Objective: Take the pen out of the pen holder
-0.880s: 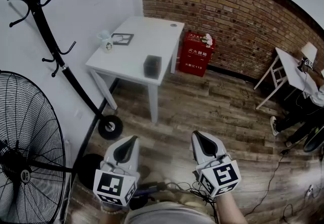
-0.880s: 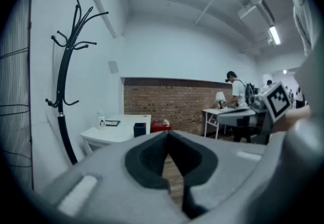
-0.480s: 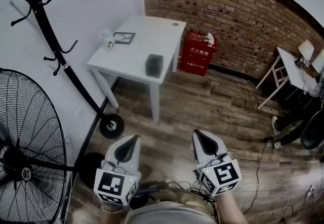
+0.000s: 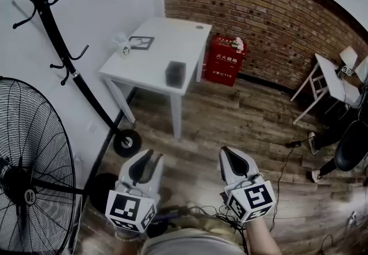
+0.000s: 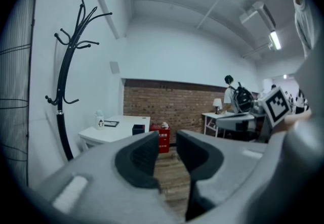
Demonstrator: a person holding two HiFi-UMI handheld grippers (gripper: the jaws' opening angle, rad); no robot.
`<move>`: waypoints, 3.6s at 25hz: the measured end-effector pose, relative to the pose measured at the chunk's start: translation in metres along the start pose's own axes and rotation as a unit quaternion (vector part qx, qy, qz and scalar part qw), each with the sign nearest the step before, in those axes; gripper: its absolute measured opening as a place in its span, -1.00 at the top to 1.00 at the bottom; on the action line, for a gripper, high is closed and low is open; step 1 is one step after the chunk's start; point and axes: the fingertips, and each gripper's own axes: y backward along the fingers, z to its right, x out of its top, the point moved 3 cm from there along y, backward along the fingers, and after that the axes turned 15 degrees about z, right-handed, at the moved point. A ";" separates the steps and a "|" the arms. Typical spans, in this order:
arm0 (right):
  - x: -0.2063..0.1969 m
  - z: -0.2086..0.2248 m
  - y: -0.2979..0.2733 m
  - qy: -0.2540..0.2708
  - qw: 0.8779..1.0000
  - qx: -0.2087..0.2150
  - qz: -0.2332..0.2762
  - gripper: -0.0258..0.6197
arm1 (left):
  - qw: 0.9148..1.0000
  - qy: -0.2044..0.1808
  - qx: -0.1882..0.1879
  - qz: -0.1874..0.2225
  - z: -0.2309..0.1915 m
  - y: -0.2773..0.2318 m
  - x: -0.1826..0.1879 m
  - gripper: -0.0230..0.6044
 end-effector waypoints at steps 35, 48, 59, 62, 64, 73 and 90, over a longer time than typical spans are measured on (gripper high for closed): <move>0.001 0.055 -0.054 0.008 1.000 -0.021 0.006 0.91 | 1.000 -0.020 -0.011 0.007 -0.031 -0.091 -0.004 0.59; -0.001 0.101 -0.131 0.014 0.999 -0.031 -0.003 0.91 | 1.000 -0.015 -0.022 0.000 -0.075 -0.176 -0.015 0.59; -0.003 0.136 -0.207 0.024 0.999 -0.036 -0.016 0.91 | 1.000 -0.008 -0.028 -0.008 -0.125 -0.251 -0.027 0.59; -0.006 0.143 -0.226 0.026 0.999 -0.034 -0.020 0.91 | 1.000 -0.004 -0.028 -0.010 -0.137 -0.267 -0.033 0.59; -0.007 0.146 -0.239 0.026 0.999 -0.032 -0.021 0.91 | 1.000 -0.001 -0.027 -0.012 -0.145 -0.276 -0.036 0.59; -0.019 0.152 -0.269 0.022 0.999 -0.031 -0.031 0.91 | 0.999 0.002 -0.032 -0.026 -0.167 -0.301 -0.051 0.59; -0.036 0.166 -0.295 0.012 0.998 -0.021 -0.055 0.91 | 0.998 -0.004 -0.032 -0.046 -0.187 -0.334 -0.078 0.56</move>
